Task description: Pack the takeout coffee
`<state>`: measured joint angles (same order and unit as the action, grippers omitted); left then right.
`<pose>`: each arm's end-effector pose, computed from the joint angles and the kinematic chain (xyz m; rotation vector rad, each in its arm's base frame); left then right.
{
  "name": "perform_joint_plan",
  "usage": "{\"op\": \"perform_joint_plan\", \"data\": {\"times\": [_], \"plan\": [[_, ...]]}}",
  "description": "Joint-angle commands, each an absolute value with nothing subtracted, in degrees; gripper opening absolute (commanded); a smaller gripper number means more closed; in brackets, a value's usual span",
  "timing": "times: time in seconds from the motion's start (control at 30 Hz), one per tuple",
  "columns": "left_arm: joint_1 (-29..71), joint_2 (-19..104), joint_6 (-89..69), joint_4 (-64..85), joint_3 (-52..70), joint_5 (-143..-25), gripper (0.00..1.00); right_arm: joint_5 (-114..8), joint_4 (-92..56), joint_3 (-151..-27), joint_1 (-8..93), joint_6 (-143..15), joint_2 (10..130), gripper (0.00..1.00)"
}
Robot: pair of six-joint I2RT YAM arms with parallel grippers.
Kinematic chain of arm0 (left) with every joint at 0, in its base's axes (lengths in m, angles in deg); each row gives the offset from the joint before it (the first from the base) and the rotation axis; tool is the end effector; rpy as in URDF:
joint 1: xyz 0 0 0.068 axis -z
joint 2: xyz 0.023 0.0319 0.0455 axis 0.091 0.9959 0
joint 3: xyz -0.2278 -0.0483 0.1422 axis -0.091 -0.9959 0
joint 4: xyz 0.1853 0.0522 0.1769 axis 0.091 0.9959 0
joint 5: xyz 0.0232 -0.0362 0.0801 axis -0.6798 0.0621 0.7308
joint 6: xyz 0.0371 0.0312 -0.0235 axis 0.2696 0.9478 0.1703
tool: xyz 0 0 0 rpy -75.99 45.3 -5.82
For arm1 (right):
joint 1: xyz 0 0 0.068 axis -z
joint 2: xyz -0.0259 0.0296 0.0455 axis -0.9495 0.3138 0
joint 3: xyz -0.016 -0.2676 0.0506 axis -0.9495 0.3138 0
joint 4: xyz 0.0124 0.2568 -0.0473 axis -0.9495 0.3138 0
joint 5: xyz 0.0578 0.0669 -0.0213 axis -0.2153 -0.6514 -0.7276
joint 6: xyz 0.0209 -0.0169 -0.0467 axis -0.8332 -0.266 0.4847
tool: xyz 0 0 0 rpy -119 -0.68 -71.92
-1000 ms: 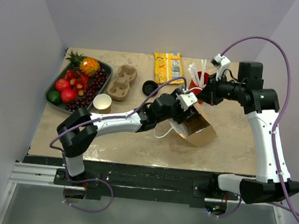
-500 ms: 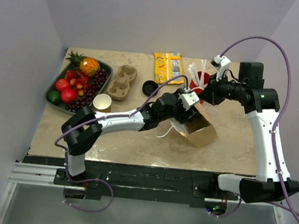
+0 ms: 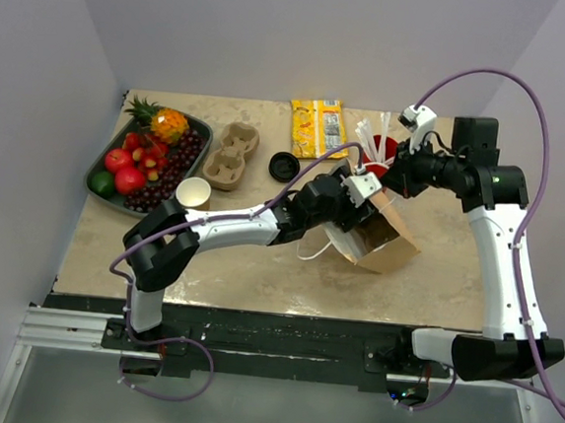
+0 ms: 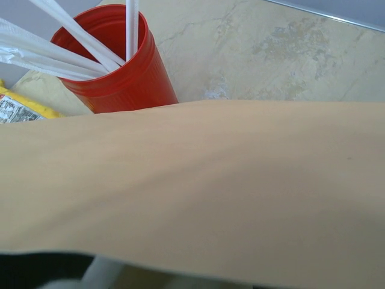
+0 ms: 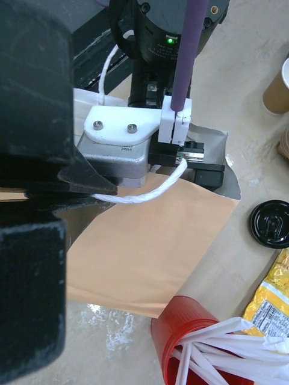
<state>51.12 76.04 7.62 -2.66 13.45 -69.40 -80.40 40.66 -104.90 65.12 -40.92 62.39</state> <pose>0.2519 -0.3715 0.2538 0.9141 1.6597 -0.5059 0.2326 0.0476 0.4309 -0.7381 2.0792 0.6117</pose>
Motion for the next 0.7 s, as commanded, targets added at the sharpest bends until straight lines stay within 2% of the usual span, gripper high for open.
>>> {"op": "perform_joint_plan", "data": {"times": [0.0, 0.67], "plan": [[49.98, 78.69, 8.12, 7.10, 13.82, -63.77, 0.00, -99.54, 45.86, -105.02, 61.78, -44.59, 59.08, 0.00], [50.94, 85.90, 6.10, 0.94, 15.14, -62.19, 0.00, -99.27, 48.15, -106.69, 61.87, -43.35, 60.05, 0.00]]}}
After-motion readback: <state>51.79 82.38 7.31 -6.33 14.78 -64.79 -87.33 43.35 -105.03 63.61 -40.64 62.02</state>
